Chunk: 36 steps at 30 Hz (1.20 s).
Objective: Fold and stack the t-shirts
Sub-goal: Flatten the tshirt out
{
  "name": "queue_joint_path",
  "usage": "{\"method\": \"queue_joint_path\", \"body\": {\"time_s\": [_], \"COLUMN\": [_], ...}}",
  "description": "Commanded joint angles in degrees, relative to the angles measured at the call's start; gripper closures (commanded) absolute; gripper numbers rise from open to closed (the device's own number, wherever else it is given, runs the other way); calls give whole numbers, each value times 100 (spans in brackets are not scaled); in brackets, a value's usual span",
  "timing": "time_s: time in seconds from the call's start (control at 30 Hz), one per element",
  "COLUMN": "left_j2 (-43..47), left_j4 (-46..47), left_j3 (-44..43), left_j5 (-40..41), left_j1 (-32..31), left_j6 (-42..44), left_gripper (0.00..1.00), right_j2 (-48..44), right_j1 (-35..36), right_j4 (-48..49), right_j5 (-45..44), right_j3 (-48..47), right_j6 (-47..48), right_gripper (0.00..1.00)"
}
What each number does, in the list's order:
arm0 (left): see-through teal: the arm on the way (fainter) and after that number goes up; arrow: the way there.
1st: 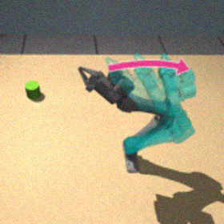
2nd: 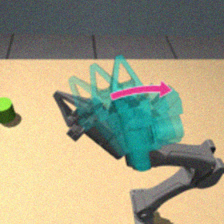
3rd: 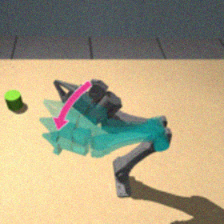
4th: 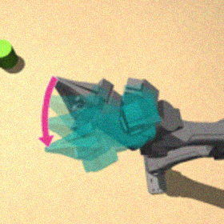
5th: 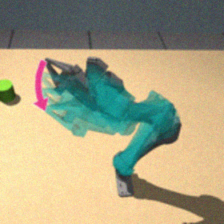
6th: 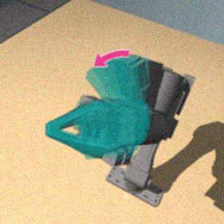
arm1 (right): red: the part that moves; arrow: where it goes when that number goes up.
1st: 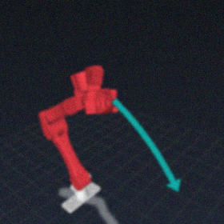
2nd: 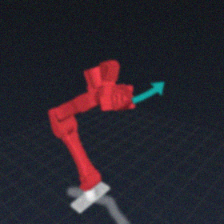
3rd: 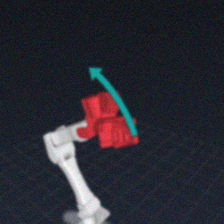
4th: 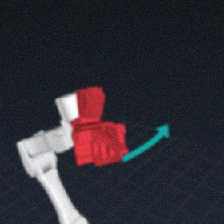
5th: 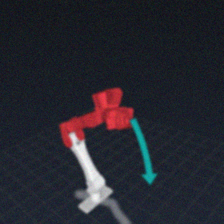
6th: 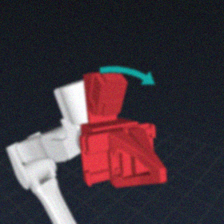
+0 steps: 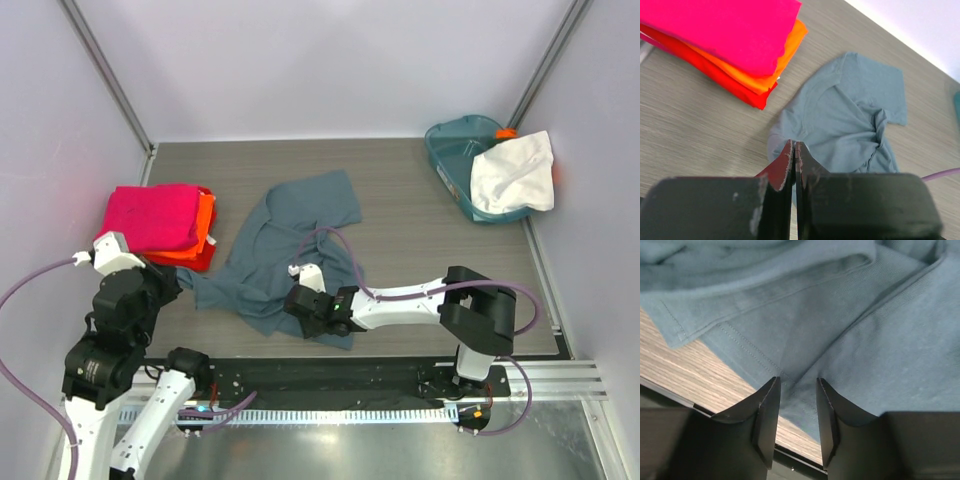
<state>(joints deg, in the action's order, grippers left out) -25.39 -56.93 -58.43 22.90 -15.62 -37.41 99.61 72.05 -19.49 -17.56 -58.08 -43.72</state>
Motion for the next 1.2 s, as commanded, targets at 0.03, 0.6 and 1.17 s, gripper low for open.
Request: {"method": "queue_joint_path", "body": {"time_s": [0.03,0.6,1.17], "left_j2": [60,-581,-547], "left_j4": [103,-222,-12], "left_j3": [-212,-581,-133], "left_j5": [250,619,883], "left_j1": [24,24,15], "left_j6": [181,875,1350], "left_gripper": [100,100,100], "right_j2": [-205,-3868,-3228], "right_j1": [28,-3122,-7082], "right_j4": [24,-828,-374], "right_j5": [-327,-749,2419], "right_j3": [16,1107,911], "right_j6": [-92,987,1164], "right_gripper": [60,99,50]}}
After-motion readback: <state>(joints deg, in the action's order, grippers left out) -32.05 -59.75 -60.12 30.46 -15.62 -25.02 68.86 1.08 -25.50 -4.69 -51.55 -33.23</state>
